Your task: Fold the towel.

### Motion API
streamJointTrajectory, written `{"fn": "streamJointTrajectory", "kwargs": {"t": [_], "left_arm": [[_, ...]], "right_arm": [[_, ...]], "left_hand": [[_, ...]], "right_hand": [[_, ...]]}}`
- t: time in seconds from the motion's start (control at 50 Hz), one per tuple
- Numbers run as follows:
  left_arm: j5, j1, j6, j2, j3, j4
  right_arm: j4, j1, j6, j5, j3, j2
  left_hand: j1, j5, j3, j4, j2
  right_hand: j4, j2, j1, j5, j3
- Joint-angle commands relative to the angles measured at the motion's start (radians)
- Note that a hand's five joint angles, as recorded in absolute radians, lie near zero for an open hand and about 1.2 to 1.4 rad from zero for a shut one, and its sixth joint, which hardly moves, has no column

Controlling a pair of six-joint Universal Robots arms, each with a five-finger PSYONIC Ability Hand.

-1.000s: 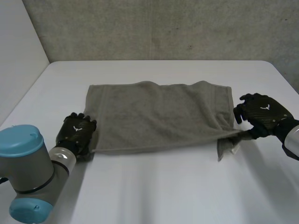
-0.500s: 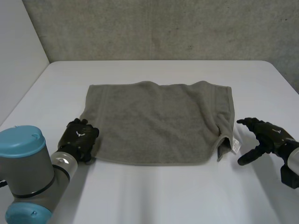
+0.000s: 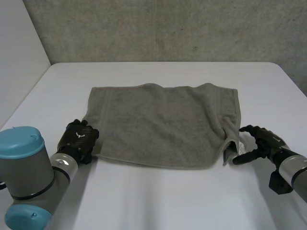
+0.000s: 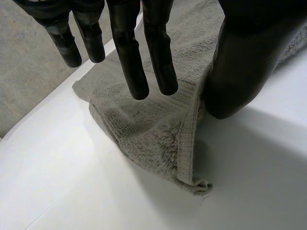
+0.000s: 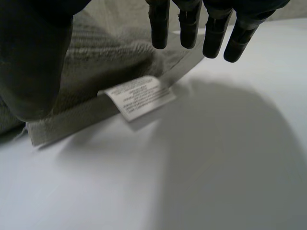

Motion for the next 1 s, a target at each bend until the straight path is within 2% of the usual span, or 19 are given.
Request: {"fn": "streamJointTrajectory", "kwargs": {"t": [0.02, 0.18, 0.42, 0.48, 0.66, 0.76, 0.8, 0.86, 0.88, 0.9, 0.92, 1.0], "left_arm": [[0.0, 0.003, 0.003, -0.004, 0.003, 0.0], [0.0, 0.0, 0.002, -0.004, 0.003, 0.0], [-0.001, -0.003, 0.003, -0.003, 0.002, 0.0], [-0.001, -0.005, 0.002, -0.003, 0.003, -0.001], [-0.001, -0.002, 0.002, -0.003, 0.005, -0.001], [-0.001, 0.0, 0.002, 0.004, 0.005, -0.001], [-0.001, 0.0, 0.0, 0.004, 0.005, -0.001], [-0.001, 0.0, -0.001, 0.005, 0.005, -0.001], [-0.001, 0.0, -0.001, 0.005, 0.005, -0.001], [-0.001, 0.0, -0.001, 0.005, 0.005, -0.001], [-0.001, 0.0, -0.001, 0.005, 0.005, -0.001], [-0.001, 0.0, -0.001, 0.008, 0.003, -0.001]], "right_arm": [[0.005, 0.027, -0.002, 0.005, -0.013, 0.039], [0.005, 0.039, 0.075, 0.002, -0.021, 0.037], [-0.005, 0.077, 0.084, 0.005, -0.03, 0.037], [-0.018, 0.094, 0.086, 0.009, -0.036, 0.044], [-0.083, 0.123, 0.125, 0.07, -0.073, 0.082], [-0.092, 0.154, 0.147, 0.081, -0.105, 0.091], [-0.097, 0.16, 0.151, 0.081, -0.114, 0.099], [-0.098, 0.166, 0.152, 0.09, -0.137, 0.123], [-0.095, 0.171, 0.152, 0.097, -0.145, 0.134], [-0.095, 0.171, 0.152, 0.097, -0.145, 0.134], [-0.09, 0.178, 0.152, 0.107, -0.15, 0.14], [-0.087, 0.192, 0.152, 0.127, -0.145, 0.137]], "left_hand": [[0.027, 0.02, -0.038, -0.047, 0.018], [0.024, 0.017, -0.038, -0.047, 0.015], [0.039, 0.032, -0.038, -0.047, 0.029], [0.1, 0.093, -0.038, -0.047, 0.091], [0.268, 0.261, -0.038, -0.047, 0.258], [0.423, 0.416, -0.038, -0.047, 0.414], [0.423, 0.417, -0.038, -0.047, 0.414], [0.42, 0.414, -0.038, -0.047, 0.411], [0.417, 0.411, -0.038, -0.047, 0.408], [0.412, 0.405, -0.038, -0.047, 0.402], [0.412, 0.405, -0.038, -0.047, 0.402], [0.409, 0.402, -0.038, -0.047, 0.399]], "right_hand": [[0.028, 0.026, 0.022, 0.009, 0.013], [0.028, 0.026, 0.022, 0.009, 0.013], [0.028, 0.023, 0.019, 0.006, 0.013], [0.028, 0.038, 0.033, 0.021, 0.013], [0.028, 0.261, 0.256, 0.244, 0.013], [0.028, 0.595, 0.59, 0.578, 0.013], [0.028, 0.625, 0.62, 0.608, 0.013], [0.028, 0.573, 0.568, 0.556, 0.013], [0.028, 0.456, 0.451, 0.439, 0.013], [0.028, 0.455, 0.45, 0.438, 0.013], [0.028, 0.301, 0.296, 0.284, 0.013], [0.028, 0.179, 0.174, 0.162, 0.013]]}}
